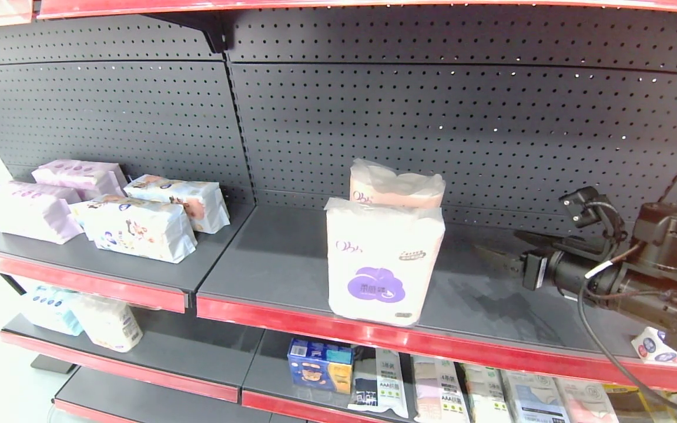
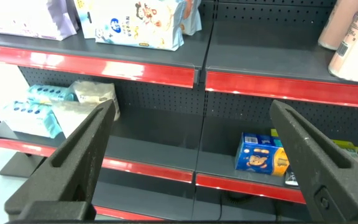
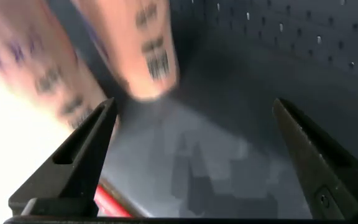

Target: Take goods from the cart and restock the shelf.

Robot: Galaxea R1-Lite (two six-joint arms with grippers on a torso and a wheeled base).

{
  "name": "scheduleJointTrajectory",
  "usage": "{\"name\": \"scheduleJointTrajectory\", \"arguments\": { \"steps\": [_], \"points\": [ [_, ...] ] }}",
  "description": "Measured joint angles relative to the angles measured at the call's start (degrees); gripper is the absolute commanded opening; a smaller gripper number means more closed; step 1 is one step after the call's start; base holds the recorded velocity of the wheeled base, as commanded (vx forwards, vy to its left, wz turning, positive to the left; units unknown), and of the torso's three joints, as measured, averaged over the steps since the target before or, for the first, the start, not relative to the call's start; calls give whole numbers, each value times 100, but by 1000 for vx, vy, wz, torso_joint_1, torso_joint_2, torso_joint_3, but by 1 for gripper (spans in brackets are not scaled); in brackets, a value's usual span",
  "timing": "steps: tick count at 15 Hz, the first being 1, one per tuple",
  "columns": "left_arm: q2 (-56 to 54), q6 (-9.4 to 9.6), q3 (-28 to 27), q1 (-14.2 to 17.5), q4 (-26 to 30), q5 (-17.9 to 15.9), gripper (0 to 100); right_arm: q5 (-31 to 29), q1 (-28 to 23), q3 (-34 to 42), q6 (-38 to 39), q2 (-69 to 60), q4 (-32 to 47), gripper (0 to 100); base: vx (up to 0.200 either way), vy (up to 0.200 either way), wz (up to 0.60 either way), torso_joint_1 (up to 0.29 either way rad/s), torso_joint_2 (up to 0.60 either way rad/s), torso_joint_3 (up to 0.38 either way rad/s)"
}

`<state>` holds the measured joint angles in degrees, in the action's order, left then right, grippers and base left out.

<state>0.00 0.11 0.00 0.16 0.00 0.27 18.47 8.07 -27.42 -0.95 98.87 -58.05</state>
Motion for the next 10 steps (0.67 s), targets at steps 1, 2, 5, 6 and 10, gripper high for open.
{"name": "scheduleJointTrajectory", "arguments": {
  "steps": [1, 2, 5, 6, 10],
  "points": [
    [0, 2, 0, 0, 0, -2, 100, 11, 33, -155, 13, 67, 2, 100, 0, 0, 0, 0, 0, 0],
    [0, 0, 0, 0, 0, -2, 100, 20, 59, -315, -13, 168, 2, 100, 0, 0, 0, 0, 0, 0],
    [0, 2, 0, 0, 0, -2, 100, 49, 107, -789, -77, 488, -5, 100, 0, 0, 0, 0, 0, 0],
    [0, 0, 0, 0, 0, -2, 100, 137, 121, -909, -79, 560, 0, 100, 0, 0, 0, 0, 0, 0],
    [0, 0, 0, 0, 0, -5, 100, 714, 204, -1125, -282, 728, -2, 100, 0, 0, 0, 0, 0, 0]
  ]
}}
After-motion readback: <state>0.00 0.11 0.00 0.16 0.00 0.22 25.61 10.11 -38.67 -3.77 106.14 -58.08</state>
